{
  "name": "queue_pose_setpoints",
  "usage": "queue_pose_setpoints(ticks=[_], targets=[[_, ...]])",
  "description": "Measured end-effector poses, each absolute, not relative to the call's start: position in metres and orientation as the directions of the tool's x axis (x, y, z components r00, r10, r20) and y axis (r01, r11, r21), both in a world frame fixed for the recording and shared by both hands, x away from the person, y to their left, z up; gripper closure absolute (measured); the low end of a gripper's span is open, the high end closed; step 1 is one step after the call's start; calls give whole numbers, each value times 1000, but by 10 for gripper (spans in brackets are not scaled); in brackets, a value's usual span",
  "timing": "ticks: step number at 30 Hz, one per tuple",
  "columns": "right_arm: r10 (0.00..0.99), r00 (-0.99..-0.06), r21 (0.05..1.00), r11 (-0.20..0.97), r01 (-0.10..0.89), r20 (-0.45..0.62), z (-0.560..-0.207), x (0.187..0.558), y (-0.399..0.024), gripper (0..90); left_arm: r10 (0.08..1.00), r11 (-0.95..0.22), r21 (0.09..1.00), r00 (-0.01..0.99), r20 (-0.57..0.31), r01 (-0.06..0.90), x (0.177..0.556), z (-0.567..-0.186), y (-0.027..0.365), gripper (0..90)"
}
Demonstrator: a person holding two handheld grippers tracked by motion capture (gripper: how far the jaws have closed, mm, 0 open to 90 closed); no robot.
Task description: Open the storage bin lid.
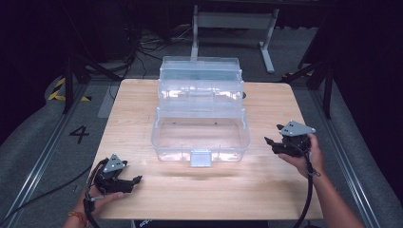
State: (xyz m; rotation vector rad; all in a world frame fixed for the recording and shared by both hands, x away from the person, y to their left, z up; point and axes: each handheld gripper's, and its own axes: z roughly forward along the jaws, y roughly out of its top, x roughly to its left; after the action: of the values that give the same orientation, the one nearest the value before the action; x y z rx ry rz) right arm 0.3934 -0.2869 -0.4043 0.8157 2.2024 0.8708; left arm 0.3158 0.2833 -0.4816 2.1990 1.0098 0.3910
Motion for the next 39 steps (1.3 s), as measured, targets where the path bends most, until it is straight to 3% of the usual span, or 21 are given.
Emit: queue_pose_setpoints(ticks=[12, 26, 34, 39], targets=[[726, -618, 731, 592, 339, -302, -431, 373, -305, 348, 752, -480, 685, 659, 1, 548, 317, -481, 284, 175], [784, -571, 710, 546, 446, -244, -465, 354, -334, 345, 755, -473, 686, 655, -8, 553, 318, -482, 283, 172], [806, -563, 716, 501, 486, -182, -478, 344, -346, 342, 752, -476, 684, 659, -8, 552, 319, -481, 283, 170], [842, -534, 761, 397, 513, -79, -485, 337, -357, 326, 751, -478, 685, 660, -5, 549, 320, -481, 283, 169]])
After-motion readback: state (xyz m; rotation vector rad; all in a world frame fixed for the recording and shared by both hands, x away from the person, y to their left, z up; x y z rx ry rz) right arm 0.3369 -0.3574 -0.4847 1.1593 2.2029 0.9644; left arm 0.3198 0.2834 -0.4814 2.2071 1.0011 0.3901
